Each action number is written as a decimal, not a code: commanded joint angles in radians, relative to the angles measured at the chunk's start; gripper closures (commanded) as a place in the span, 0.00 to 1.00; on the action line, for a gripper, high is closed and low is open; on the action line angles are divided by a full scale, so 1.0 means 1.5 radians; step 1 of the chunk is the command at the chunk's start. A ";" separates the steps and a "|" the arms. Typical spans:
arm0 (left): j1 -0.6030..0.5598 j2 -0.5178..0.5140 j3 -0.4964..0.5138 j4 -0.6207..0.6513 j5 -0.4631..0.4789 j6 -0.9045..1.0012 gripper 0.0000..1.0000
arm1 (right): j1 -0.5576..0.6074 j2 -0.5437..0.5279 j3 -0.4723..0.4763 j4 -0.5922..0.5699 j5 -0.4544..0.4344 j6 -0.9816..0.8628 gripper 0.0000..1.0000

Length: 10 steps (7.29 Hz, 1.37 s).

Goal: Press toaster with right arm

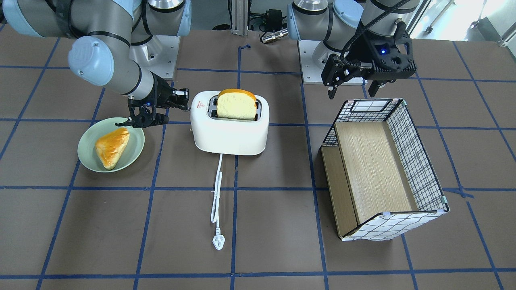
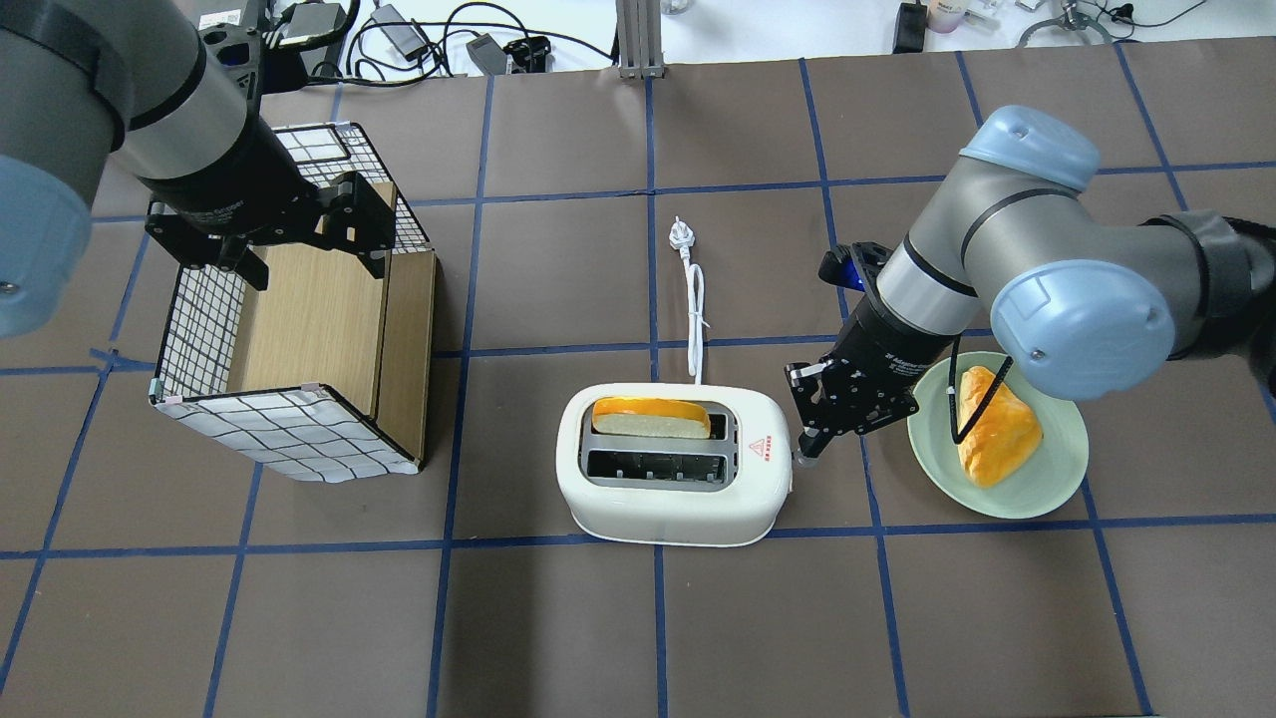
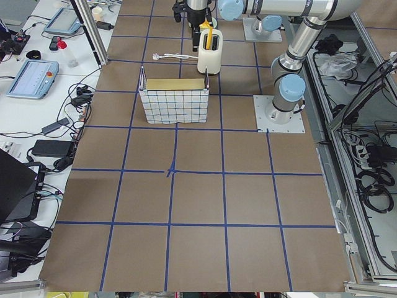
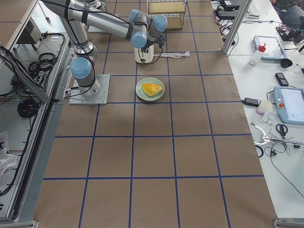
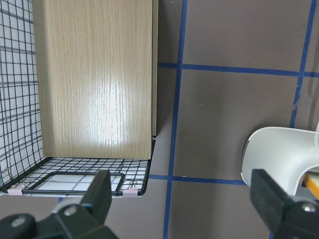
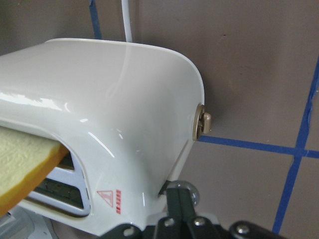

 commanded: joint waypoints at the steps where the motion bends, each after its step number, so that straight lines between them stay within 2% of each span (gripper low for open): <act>1: 0.000 0.001 0.000 0.000 0.000 0.000 0.00 | 0.000 0.003 0.009 -0.002 -0.001 -0.007 1.00; 10: 0.000 0.000 0.000 0.000 0.000 0.000 0.00 | 0.000 0.050 0.010 -0.027 -0.005 -0.007 1.00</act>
